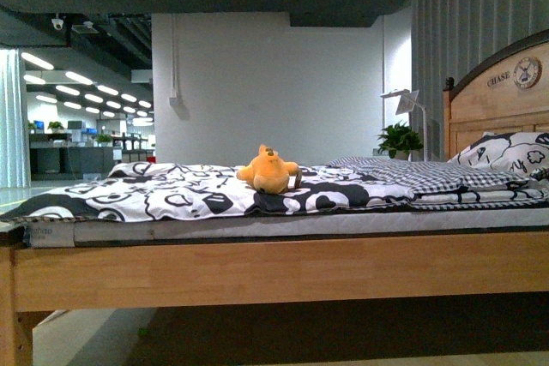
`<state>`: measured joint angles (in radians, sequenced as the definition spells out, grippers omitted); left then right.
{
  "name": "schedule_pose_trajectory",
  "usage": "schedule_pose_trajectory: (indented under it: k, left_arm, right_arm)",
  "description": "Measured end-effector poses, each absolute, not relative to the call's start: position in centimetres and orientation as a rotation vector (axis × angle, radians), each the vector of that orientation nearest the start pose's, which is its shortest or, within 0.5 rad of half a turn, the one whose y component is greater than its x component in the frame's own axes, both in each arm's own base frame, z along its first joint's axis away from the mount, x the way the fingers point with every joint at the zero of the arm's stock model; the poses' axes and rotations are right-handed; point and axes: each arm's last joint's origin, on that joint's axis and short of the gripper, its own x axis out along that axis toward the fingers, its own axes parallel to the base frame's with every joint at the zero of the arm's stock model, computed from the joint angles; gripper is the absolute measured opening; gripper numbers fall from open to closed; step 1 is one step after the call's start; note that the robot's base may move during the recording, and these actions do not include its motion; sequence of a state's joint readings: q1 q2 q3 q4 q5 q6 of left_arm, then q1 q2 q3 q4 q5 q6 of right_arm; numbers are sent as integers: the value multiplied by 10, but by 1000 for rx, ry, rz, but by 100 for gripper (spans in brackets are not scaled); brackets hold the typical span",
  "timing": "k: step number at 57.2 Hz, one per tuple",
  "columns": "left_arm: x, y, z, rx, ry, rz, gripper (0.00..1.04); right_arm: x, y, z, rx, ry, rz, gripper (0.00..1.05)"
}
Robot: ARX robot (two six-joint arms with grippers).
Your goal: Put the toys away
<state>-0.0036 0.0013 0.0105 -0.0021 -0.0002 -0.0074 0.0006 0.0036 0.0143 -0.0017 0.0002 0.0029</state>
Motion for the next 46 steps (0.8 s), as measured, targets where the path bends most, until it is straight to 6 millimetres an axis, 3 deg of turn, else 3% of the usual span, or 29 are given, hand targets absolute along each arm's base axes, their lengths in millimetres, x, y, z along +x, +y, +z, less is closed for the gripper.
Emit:
schedule_pose_trajectory:
  k: [46]
  left_arm:
    - [97,0,167,-7,-7,-3,98]
  right_arm:
    - [97,0,168,3,-9,0,98]
